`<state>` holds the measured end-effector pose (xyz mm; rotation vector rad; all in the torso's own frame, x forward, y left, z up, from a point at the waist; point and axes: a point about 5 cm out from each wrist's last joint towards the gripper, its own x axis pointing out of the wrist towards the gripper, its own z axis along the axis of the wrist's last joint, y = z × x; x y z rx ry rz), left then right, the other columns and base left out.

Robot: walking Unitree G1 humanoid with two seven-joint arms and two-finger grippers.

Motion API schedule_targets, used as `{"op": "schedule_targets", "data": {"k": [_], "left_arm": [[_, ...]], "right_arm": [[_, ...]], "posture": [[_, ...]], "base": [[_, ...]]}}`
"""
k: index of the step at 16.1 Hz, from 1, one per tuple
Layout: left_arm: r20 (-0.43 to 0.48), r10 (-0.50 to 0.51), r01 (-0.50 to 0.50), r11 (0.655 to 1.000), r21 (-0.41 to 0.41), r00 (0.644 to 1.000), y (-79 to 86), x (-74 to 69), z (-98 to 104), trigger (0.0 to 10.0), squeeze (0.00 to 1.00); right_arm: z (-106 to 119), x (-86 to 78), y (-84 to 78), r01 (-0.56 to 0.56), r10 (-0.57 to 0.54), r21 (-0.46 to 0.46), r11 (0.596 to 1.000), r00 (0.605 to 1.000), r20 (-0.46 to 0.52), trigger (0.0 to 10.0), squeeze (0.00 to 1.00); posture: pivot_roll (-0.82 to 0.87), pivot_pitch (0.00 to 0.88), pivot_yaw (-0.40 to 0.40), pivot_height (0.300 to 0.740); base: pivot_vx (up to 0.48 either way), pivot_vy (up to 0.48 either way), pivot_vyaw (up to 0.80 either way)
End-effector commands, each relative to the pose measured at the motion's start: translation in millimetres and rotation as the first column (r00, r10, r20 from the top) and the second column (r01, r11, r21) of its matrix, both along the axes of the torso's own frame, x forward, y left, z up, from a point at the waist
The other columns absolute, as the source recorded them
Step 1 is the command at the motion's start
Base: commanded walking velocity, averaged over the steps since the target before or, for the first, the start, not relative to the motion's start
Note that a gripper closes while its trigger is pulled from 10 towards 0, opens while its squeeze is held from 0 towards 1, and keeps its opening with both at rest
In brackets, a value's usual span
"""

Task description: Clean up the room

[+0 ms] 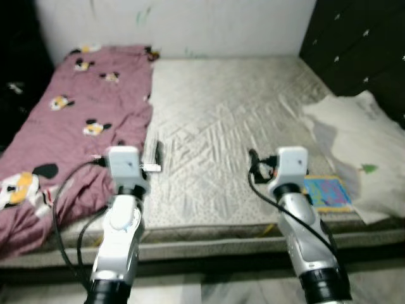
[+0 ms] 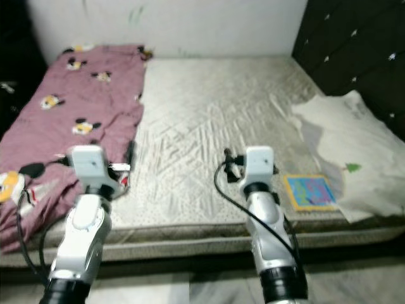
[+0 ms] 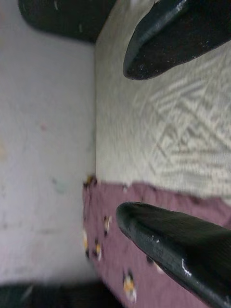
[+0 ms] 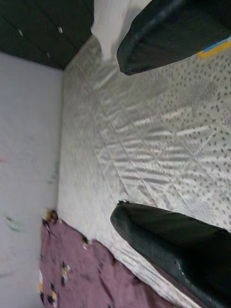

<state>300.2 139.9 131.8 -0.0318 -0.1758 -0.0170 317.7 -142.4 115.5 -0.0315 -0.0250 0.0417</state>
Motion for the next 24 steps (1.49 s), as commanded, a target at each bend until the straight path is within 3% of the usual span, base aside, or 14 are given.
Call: {"op": "schedule_targets", "data": {"k": [1,13,21,24], "left_arm": [[0.035,-0.017,0.019,0.999,-0.038,0.999,2.7,-1.3,7.1,10.0,0.0],[0.041,-0.057,0.059,0.997,-0.05,0.998,-0.5,-0.6,9.4,10.0,0.0],[0.012,-0.012,0.012,0.999,-0.038,1.0,-6.3,1.6,6.1,10.0,0.0],[-0.001,-0.053,0.053,0.997,-0.058,0.999,-5.0,1.1,2.8,10.0,0.0]], "right_arm": [[6.1,2.1,4.0,-0.002,0.002,0.001,1.0,1.0,0.024,10.0,0.0],[5.9,2.7,6.3,-0.013,0.013,-0.001,1.0,1.0,0.027,10.0,0.0],[4.8,3.9,6.0,-0.007,0.006,0.008,1.0,1.0,0.022,10.0,0.0],[4.2,4.6,5.3,-0.003,0.003,0.007,1.0,1.0,0.02,10.0,0.0]], "posture": [[-0.09,0.031,-0.017,0.74],[-0.09,0.02,-0.012,0.74],[-0.08,0.035,-0.011,0.74],[-0.08,0.032,-0.011,0.74]], "base": [[0.24,0.0,0.0],[0.334,0.0,0.0],[0.0,0.0,0.0],[0.0,0.246,0.0]]}}
